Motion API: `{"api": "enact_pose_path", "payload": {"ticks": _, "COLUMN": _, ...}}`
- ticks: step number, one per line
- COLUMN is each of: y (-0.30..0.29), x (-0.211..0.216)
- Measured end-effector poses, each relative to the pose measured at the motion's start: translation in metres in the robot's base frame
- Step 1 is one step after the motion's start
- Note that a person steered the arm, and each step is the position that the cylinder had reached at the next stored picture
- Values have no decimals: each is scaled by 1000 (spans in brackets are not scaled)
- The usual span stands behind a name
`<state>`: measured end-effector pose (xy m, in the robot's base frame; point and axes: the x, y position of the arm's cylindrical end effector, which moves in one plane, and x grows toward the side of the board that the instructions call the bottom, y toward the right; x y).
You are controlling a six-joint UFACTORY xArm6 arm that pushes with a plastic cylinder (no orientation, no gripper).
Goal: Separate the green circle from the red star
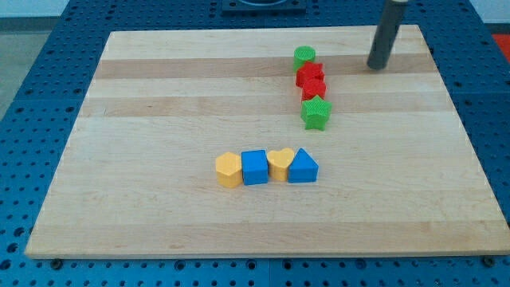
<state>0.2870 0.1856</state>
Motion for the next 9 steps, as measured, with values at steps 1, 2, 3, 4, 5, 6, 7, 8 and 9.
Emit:
{"api": "enact_pose_path", "payload": {"ticks": 1, "y": -23, "x": -19}}
{"api": "enact_pose_path", "payload": {"ticks": 2, "y": -35, "x": -18}}
{"api": "enact_pose_path", "payload": {"ticks": 3, "y": -36, "x": -8}}
{"api": "enact_pose_path", "payload": {"ticks": 4, "y": -45, "x": 5}}
{"api": "enact_pose_path", "payload": {"ticks": 5, "y": -71, "x": 10}}
{"api": "enact_pose_path", "payload": {"ticks": 6, "y": -106, "x": 17}}
{"api": "enact_pose_path", "payload": {"ticks": 7, "y": -141, "x": 26}}
{"api": "enact_pose_path", "payload": {"ticks": 8, "y": -161, "x": 26}}
{"api": "enact_pose_path", "payload": {"ticks": 9, "y": -164, "x": 29}}
